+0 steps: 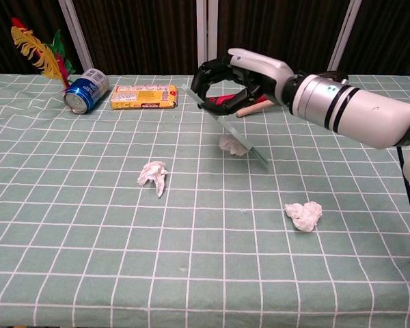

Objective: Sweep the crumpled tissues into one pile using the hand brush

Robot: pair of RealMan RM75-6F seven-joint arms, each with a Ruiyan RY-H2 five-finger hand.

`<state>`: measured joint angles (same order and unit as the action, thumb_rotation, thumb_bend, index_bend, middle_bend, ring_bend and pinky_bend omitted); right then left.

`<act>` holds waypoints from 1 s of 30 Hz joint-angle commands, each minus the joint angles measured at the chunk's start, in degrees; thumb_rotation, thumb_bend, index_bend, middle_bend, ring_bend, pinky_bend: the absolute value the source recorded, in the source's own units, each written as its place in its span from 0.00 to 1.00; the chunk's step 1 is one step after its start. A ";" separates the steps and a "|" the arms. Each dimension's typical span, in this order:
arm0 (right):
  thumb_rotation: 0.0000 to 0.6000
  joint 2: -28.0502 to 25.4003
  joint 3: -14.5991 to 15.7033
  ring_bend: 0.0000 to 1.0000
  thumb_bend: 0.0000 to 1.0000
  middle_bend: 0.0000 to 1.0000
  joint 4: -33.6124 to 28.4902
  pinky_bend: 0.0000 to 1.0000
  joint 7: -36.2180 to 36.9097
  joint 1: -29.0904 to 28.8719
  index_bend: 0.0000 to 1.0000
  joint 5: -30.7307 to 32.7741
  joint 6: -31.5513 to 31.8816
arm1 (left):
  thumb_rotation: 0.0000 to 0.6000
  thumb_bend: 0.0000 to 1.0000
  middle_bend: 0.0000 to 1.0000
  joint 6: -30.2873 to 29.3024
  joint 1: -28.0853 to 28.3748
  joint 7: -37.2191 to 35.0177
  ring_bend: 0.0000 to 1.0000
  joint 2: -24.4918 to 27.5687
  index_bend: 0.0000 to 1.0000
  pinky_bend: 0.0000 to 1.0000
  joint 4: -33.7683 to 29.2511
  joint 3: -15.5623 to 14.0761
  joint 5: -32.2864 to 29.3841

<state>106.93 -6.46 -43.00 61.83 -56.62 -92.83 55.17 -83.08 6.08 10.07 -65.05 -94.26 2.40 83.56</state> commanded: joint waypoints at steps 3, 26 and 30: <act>1.00 3.53 -1.00 0.18 0.44 0.57 -0.52 0.07 2.49 -1.64 0.57 0.78 1.53 | 1.00 0.00 0.16 -0.16 -0.04 -0.15 0.05 0.02 0.21 0.07 0.01 -0.04 0.13; 1.00 -9.01 1.68 0.18 0.46 0.57 -21.77 0.07 -19.20 9.18 0.58 4.11 11.97 | 1.00 0.00 0.16 -0.52 -0.15 -1.21 0.05 0.04 0.21 0.07 0.09 -0.41 1.15; 1.00 -15.15 4.43 0.18 0.50 0.57 -32.15 0.07 -26.85 14.64 0.58 5.47 14.33 | 1.00 0.00 0.16 -0.27 0.30 -1.31 0.05 0.07 0.21 0.07 -0.15 -0.35 1.74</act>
<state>97.92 -4.87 -66.97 42.14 -47.59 -89.04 66.48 -83.37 6.35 8.78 -64.98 -94.39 2.04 85.27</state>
